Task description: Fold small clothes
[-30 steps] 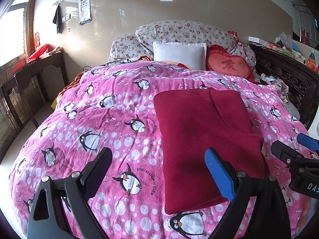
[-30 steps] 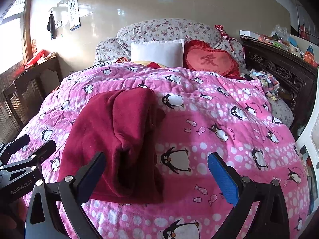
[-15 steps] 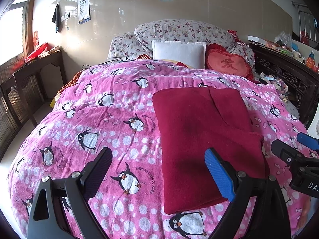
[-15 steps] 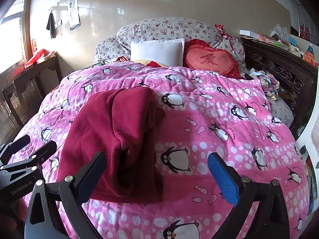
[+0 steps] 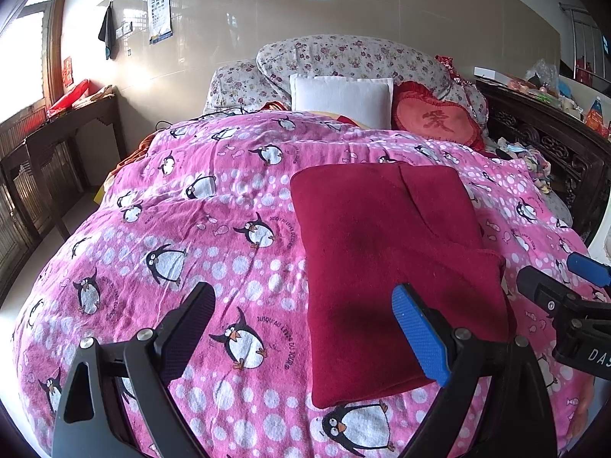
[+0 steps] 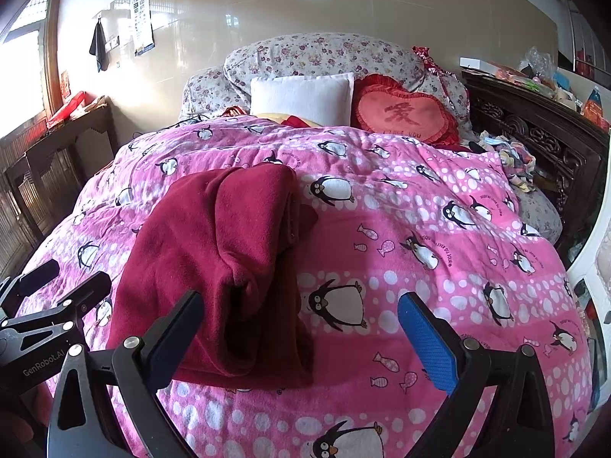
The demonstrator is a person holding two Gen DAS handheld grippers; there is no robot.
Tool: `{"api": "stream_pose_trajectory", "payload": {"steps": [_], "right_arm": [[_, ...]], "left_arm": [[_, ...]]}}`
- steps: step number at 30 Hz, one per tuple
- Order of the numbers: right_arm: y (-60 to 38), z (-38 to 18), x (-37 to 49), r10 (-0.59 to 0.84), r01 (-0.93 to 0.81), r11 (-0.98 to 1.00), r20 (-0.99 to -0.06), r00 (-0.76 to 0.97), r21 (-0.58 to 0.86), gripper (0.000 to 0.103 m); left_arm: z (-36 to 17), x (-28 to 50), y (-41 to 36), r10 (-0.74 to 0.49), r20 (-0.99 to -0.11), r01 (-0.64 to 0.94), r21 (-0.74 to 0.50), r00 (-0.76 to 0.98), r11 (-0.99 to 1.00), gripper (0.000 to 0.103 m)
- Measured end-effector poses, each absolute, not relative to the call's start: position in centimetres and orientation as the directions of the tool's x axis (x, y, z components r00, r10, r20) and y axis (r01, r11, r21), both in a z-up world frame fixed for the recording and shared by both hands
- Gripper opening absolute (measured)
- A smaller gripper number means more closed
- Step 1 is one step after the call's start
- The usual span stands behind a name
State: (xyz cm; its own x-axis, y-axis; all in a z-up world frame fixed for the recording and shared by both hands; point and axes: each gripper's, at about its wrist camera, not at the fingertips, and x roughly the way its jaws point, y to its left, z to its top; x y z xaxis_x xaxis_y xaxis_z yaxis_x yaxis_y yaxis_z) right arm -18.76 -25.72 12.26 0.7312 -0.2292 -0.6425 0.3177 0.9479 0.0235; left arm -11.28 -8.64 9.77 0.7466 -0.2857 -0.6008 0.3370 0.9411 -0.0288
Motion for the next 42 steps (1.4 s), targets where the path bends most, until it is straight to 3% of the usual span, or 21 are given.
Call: {"api": "stream_pose_trajectory", "payload": {"steps": [42], "right_arm": [[-25.33,11.85,-18.6,-0.224,0.309,0.951,-0.649,0.727,0.017,0.103]], "left_arm": [[9.47,-11.14,-8.13,-0.29,-0.596,0.336,-0.036,0.749,0.941,0.093]]}}
